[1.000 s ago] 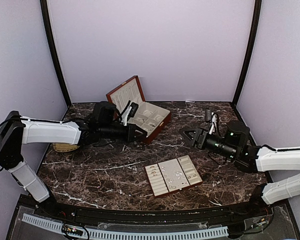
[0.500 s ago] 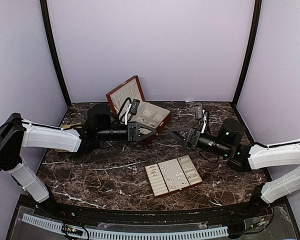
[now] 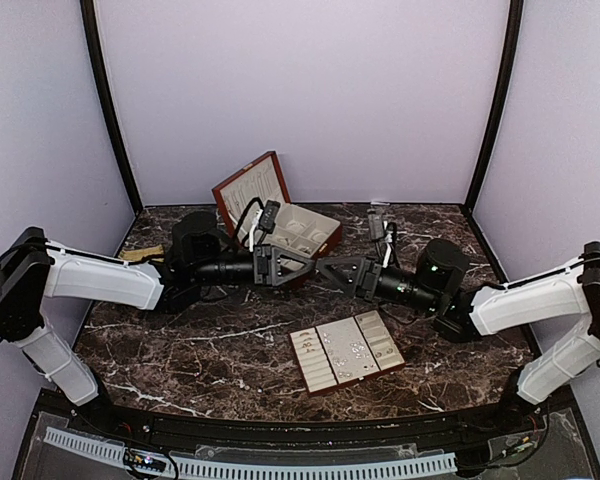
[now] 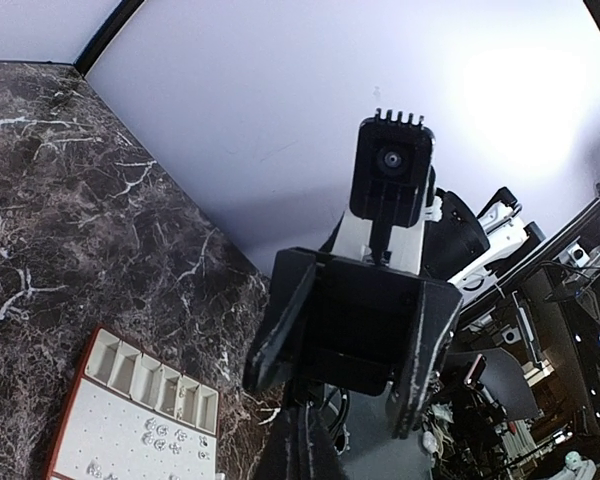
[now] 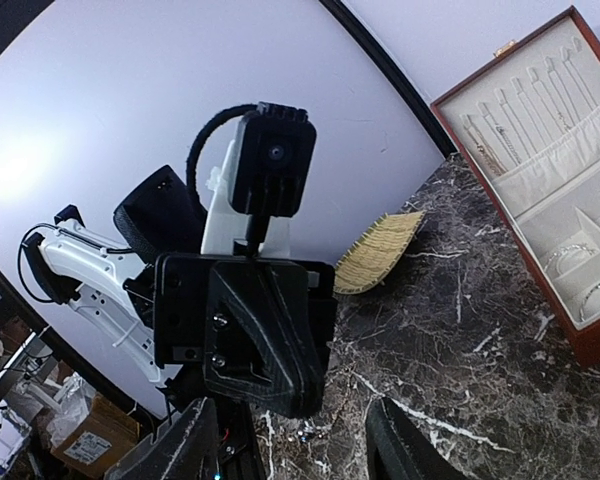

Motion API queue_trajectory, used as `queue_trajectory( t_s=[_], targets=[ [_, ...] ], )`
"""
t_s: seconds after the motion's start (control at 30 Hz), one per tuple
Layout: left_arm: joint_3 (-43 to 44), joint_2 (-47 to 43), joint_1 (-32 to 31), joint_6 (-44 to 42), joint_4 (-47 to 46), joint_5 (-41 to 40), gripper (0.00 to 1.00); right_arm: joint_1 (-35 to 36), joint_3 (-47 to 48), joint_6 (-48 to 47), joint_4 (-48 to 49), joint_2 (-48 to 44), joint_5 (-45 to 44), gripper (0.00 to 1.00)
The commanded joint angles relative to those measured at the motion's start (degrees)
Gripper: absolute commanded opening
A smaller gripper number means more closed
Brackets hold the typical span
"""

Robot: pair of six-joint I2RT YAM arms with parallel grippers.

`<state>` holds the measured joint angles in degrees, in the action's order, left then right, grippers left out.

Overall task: Organize the mixed jewelry
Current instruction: Pass from the left arm to the right

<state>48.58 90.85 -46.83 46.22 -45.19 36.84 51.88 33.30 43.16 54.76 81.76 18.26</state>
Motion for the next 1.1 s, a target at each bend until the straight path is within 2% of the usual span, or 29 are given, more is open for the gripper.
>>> queue_trajectory(
  t_s=[0.0, 0.67, 1.07],
  targets=[
    [-0.6, -2.0, -0.3, 0.5, -2.1, 0.9, 0.00, 0.4, 2.5, 0.1, 5.2, 1.1, 2.6, 0.49],
    [-0.7, -2.8, -0.5, 0.3, -2.0, 0.2, 0.00, 0.4, 1.7, 0.6, 5.4, 3.2, 3.2, 0.38],
    [-0.9, -3.3, -0.5, 0.2, -2.1, 0.1, 0.00, 0.4, 0.3, 1.3, 5.7, 3.1, 0.7, 0.39]
  ],
)
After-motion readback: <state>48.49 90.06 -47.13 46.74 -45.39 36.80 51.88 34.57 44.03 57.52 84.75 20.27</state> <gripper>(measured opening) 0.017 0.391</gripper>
